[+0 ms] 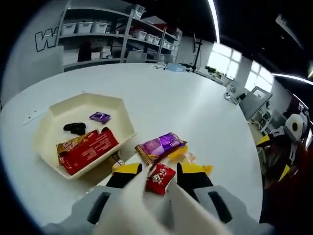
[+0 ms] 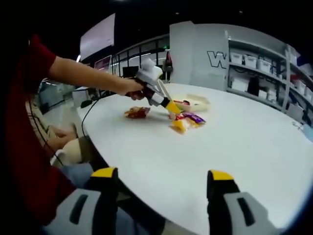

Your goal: Place the target food into the container with the food tongs after gripping and lifting it, then release it inside without dropping or visibly crushing the food.

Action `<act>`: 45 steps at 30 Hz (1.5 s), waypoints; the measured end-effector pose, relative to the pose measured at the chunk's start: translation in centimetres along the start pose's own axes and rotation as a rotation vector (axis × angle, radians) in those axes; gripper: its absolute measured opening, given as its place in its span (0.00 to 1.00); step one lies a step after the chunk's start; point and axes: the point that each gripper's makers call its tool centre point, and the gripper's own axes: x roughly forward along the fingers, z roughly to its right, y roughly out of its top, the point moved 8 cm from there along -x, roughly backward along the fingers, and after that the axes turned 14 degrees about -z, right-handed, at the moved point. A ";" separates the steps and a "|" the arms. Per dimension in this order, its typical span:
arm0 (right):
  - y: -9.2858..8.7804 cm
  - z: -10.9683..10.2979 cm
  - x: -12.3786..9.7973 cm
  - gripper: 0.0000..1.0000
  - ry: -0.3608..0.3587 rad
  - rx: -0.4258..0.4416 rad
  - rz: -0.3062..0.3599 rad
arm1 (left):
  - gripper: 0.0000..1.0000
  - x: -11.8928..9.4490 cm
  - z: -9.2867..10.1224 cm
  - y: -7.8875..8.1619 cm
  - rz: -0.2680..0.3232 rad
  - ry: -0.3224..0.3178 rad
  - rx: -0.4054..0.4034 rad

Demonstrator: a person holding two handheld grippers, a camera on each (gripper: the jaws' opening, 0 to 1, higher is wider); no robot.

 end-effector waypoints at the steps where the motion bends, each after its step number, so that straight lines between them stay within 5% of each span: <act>1: 0.0 0.0 0.0 0.72 -0.002 0.000 -0.001 | 0.23 -0.1 0.1 0.1 0.007 -0.013 -0.011; 13: 0.3 0.1 0.1 0.83 -0.003 0.002 0.025 | 0.19 -0.2 0.0 -0.2 -0.003 -0.048 -0.074; 20: 0.7 0.5 -0.1 0.99 -0.016 0.047 0.077 | 0.20 -1.7 0.2 0.6 0.045 -0.056 -0.071; 36: 0.2 0.2 -0.2 0.99 -0.004 0.068 0.069 | 0.20 -4.2 -1.4 3.0 0.126 -0.021 -0.119; 42: 0.1 0.4 -0.5 0.99 -0.010 0.075 0.076 | 0.22 -3.5 -1.1 2.1 0.093 -0.028 -0.151; 45: 0.0 0.5 -0.5 0.99 -0.009 0.080 0.077 | 0.23 -2.9 -0.3 1.6 0.094 -0.002 -0.031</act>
